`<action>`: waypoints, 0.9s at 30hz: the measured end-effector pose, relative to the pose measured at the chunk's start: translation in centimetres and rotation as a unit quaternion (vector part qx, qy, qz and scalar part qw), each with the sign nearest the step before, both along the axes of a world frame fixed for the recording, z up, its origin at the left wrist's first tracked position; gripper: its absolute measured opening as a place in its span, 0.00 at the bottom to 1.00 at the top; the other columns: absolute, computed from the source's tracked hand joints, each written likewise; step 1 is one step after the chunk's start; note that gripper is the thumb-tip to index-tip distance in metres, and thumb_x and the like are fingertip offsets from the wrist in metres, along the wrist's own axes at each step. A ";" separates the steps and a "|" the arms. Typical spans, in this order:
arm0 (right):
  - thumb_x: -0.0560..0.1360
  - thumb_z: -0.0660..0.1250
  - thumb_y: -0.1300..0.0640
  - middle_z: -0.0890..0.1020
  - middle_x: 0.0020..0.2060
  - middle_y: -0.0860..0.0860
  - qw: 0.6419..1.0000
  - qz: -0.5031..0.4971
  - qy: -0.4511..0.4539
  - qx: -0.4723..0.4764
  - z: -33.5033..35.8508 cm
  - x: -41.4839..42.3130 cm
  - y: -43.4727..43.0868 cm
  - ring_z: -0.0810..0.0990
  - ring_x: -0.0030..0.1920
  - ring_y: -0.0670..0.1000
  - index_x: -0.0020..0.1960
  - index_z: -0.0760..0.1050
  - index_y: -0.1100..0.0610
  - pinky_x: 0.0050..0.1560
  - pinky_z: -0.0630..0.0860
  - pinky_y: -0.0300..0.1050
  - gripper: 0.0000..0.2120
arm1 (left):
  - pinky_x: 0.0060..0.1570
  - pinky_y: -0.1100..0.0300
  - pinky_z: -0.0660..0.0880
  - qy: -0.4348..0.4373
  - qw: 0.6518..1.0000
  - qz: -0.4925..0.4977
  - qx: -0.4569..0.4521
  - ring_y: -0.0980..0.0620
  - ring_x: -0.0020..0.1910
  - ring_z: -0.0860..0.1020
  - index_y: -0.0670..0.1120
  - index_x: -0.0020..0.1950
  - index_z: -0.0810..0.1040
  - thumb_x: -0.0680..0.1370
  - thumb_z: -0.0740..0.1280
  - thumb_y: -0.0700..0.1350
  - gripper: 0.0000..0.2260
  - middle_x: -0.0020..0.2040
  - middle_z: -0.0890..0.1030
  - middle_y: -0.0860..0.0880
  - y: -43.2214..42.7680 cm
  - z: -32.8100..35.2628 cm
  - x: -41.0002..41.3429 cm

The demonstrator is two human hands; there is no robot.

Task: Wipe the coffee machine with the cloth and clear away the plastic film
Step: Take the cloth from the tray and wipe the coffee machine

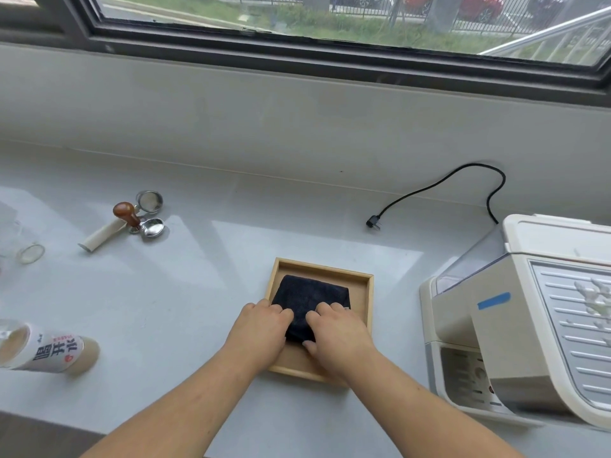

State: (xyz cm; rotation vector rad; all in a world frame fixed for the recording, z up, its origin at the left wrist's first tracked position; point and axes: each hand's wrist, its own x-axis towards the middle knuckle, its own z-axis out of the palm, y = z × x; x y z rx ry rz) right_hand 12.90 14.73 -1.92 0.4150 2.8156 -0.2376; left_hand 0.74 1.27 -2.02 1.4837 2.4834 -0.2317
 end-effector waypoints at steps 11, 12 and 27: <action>0.80 0.65 0.47 0.78 0.54 0.54 1.000 -0.002 0.010 0.003 -0.2 0.1 -0.4 0.77 0.54 0.59 0.58 0.75 0.53 0.60 0.73 0.59 0.12 | 0.44 0.53 0.64 0.013 0.999 -0.030 -0.010 0.46 0.53 0.76 0.51 0.56 0.74 0.79 0.64 0.47 0.07 0.53 0.78 0.50 0.5 -0.3 -0.4; 0.80 0.64 0.51 0.77 0.53 0.54 1.000 -0.001 0.012 0.004 -0.3 0.1 -0.4 0.77 0.52 0.60 0.56 0.76 0.53 0.58 0.74 0.59 0.08 | 0.44 0.53 0.64 0.015 0.999 -0.031 -0.010 0.46 0.53 0.76 0.51 0.57 0.74 0.79 0.64 0.47 0.07 0.53 0.77 0.50 0.5 -0.5 -0.4; 0.83 0.55 0.52 0.81 0.43 0.51 0.973 -0.092 0.150 -0.150 6.4 0.0 0.1 0.76 0.42 0.56 0.52 0.69 0.54 0.38 0.70 0.54 0.06 | 0.43 0.52 0.71 -0.058 0.987 0.066 0.136 0.48 0.44 0.72 0.54 0.46 0.70 0.73 0.50 0.63 0.16 0.45 0.75 0.54 1.3 2.9 -0.8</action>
